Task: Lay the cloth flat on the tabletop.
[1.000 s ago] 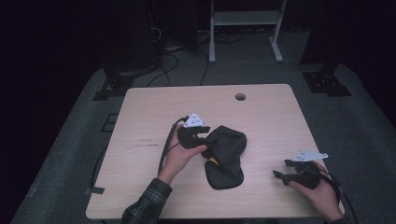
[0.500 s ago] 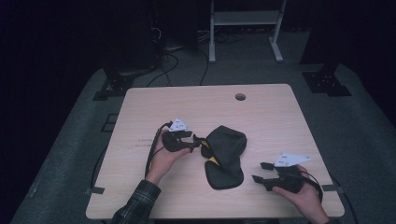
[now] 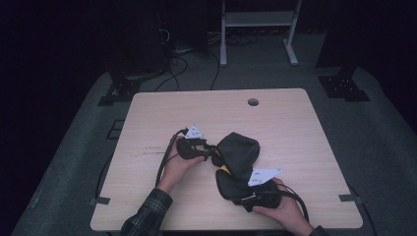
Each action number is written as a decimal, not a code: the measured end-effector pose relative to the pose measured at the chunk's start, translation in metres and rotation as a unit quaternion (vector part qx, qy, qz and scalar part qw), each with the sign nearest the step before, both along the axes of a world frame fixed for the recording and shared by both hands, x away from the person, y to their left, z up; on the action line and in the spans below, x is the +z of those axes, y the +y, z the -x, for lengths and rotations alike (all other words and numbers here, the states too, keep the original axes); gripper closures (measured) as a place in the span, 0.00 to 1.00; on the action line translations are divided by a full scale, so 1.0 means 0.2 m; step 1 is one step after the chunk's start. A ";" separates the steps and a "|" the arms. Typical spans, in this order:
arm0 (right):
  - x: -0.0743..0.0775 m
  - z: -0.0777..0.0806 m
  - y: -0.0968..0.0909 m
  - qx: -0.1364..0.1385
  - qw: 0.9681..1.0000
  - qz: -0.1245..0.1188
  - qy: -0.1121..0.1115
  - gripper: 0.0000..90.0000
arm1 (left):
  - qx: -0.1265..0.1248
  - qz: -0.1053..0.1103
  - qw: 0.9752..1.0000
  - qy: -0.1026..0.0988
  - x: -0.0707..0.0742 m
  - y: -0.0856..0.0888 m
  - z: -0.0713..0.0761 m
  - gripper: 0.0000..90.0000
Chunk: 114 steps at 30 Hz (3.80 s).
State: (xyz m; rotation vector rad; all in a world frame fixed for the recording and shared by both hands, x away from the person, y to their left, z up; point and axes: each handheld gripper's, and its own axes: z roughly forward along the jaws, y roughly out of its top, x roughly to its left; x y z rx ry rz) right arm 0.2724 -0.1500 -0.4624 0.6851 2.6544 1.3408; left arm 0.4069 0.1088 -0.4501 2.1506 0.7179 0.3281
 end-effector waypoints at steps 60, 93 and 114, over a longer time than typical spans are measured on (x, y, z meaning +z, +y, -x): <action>0.13 -0.11 -0.12 -0.059 0.997 -0.013 -0.036 0.91 | -0.034 0.050 0.998 0.007 0.10 0.06 0.02 0.89; 0.32 -0.40 -0.58 -0.207 0.972 -0.074 -0.081 1.00 | 0.035 0.105 0.994 -0.012 0.25 0.42 0.02 0.90; 0.05 -0.63 -0.59 -0.167 0.985 -0.038 -0.007 0.59 | 0.040 0.104 0.994 -0.006 0.23 0.44 0.01 0.90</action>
